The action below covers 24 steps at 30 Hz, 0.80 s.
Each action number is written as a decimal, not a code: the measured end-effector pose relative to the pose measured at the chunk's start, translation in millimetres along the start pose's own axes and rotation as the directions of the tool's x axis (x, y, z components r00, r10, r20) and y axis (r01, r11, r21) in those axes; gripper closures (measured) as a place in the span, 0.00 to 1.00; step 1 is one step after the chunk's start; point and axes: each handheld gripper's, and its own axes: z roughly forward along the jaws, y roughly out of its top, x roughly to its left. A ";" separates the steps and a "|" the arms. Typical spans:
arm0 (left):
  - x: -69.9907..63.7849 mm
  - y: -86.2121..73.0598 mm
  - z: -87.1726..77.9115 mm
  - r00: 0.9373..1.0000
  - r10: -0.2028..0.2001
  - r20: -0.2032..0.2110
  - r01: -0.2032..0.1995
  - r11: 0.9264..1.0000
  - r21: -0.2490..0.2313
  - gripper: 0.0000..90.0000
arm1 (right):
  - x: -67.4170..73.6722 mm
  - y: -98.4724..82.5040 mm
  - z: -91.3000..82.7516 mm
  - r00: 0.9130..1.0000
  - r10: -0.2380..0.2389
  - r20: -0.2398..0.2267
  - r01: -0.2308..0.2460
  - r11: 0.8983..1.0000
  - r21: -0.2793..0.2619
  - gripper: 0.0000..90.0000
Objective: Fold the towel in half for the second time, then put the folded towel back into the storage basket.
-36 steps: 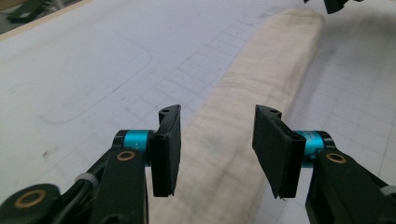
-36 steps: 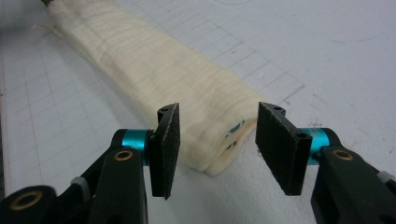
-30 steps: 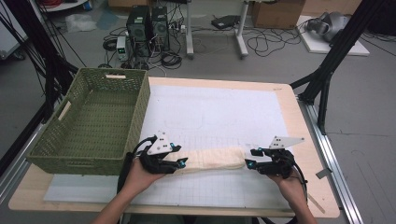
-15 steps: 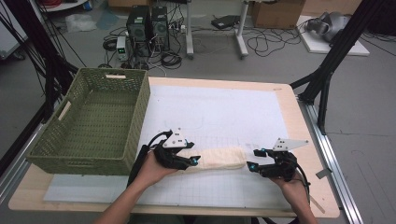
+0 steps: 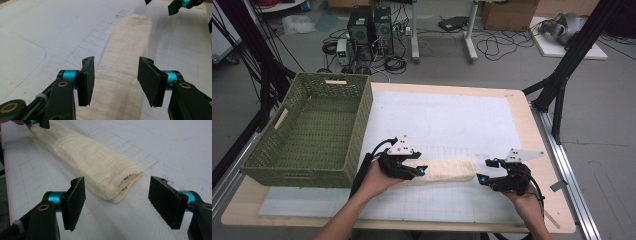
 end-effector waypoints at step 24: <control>4.7 12.7 11.4 0.999 0.041 0.029 -0.044 0.996 0.083 0.45 | 2.7 -3.6 -7.9 1.000 -0.003 0.001 0.003 1.000 -0.020 0.29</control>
